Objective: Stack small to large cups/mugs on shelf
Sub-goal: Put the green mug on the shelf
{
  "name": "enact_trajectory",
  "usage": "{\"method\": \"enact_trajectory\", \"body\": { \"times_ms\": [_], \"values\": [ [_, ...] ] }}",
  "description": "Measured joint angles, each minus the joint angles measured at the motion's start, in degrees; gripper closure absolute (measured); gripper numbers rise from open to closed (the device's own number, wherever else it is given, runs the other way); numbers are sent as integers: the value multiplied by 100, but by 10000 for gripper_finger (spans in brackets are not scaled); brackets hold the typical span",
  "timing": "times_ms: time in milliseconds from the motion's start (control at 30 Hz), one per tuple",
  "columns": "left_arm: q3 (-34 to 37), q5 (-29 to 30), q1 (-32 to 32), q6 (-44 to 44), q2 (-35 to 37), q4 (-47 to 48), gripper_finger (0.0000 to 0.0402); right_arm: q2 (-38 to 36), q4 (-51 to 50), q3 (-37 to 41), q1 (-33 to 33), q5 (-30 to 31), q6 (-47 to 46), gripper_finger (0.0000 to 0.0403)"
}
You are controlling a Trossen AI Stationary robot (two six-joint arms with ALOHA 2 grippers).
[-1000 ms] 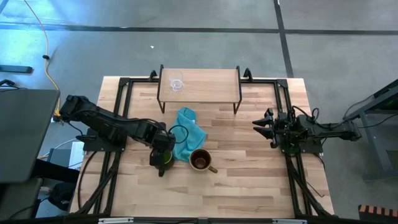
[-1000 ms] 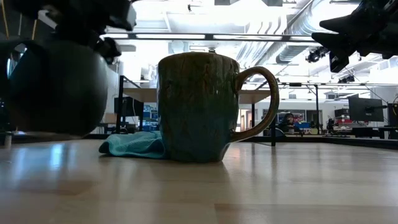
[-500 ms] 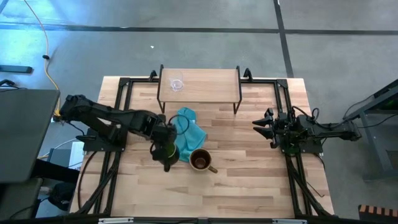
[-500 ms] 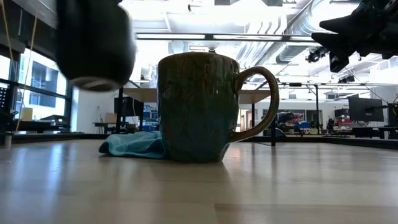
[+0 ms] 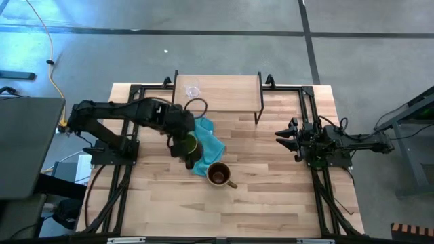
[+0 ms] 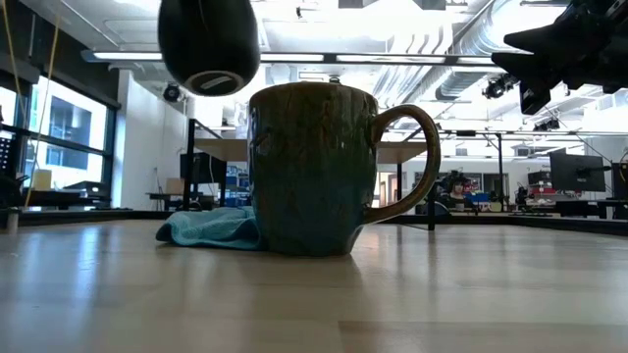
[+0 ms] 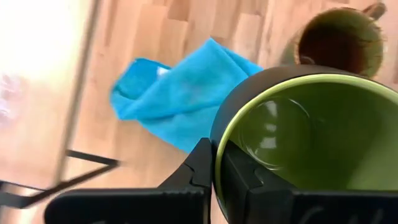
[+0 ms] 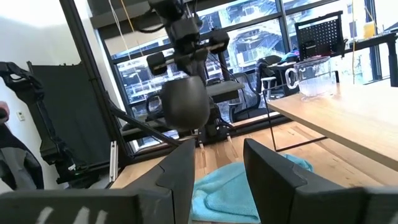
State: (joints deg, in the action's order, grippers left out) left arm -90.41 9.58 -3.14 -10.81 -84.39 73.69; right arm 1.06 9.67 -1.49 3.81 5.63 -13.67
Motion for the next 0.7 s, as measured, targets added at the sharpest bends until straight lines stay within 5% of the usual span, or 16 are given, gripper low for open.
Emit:
{"method": "enact_trajectory", "body": {
  "times_ms": [700],
  "values": [
    [-2901,345,-1156,2348,-1618,897,401,-2,-65,-1,-2,37,-302,275]
  ]
}}
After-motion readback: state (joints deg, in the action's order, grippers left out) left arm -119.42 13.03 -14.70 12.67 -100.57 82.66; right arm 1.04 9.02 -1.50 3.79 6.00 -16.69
